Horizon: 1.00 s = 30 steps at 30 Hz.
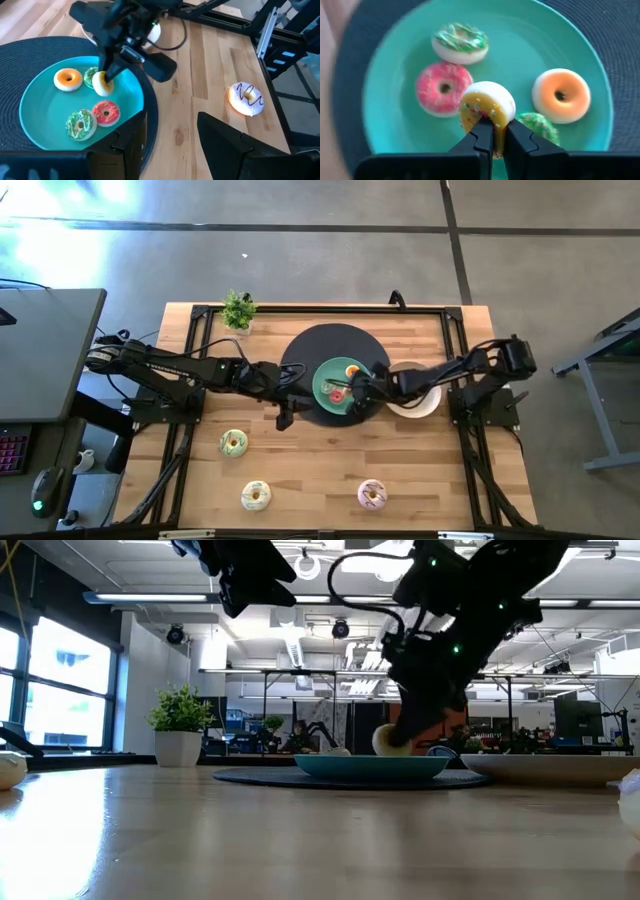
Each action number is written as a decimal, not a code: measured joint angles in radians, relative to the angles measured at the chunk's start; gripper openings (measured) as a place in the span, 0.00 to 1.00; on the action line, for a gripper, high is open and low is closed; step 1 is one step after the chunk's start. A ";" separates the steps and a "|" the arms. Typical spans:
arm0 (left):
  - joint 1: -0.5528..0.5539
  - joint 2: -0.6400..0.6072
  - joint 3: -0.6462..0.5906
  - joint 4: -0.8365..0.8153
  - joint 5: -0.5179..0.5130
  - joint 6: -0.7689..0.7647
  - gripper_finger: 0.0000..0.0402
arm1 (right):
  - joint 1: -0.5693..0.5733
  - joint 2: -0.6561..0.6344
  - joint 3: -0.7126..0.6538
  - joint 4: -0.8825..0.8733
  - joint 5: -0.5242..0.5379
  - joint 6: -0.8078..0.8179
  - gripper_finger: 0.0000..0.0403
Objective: Pick & Place donuts
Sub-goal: Put the small yellow donut into the blue plate, then put the big purple donut into the light brown plate
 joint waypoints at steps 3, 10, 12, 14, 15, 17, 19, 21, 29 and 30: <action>0.000 0.000 0.000 0.000 0.000 0.000 0.43 | 0.001 0.000 -0.001 0.011 -0.011 -0.098 0.09; 0.000 0.000 0.000 0.000 -0.005 0.000 0.43 | 0.001 0.000 0.009 0.017 -0.113 -0.167 0.25; 0.000 0.000 0.000 0.000 -0.014 0.000 0.43 | 0.002 -0.001 0.021 0.005 -0.119 -0.167 0.30; 0.000 0.000 0.000 -0.003 -0.034 0.000 0.43 | 0.002 -0.004 0.042 -0.018 -0.107 -0.166 0.33; 0.000 0.000 0.000 -0.007 -0.040 0.000 0.43 | 0.002 -0.011 0.061 -0.046 -0.103 -0.169 0.34; 0.000 0.000 0.000 -0.009 -0.042 0.000 0.43 | 0.002 -0.031 0.112 -0.148 -0.098 -0.200 0.35; 0.000 0.000 0.000 -0.006 -0.043 0.000 0.43 | 0.002 -0.055 0.180 -0.273 -0.071 -0.219 0.35; 0.000 0.000 0.000 0.003 -0.043 0.000 0.43 | 0.002 -0.075 0.249 -0.417 -0.059 -0.215 0.35; 0.000 -0.048 0.001 -0.006 -0.046 0.004 0.43 | 0.107 -0.112 0.378 -0.662 -0.462 -0.093 0.34; 0.000 -0.046 -0.001 -0.010 -0.046 0.004 0.43 | 0.145 -0.111 0.364 -0.633 -0.496 -0.066 0.34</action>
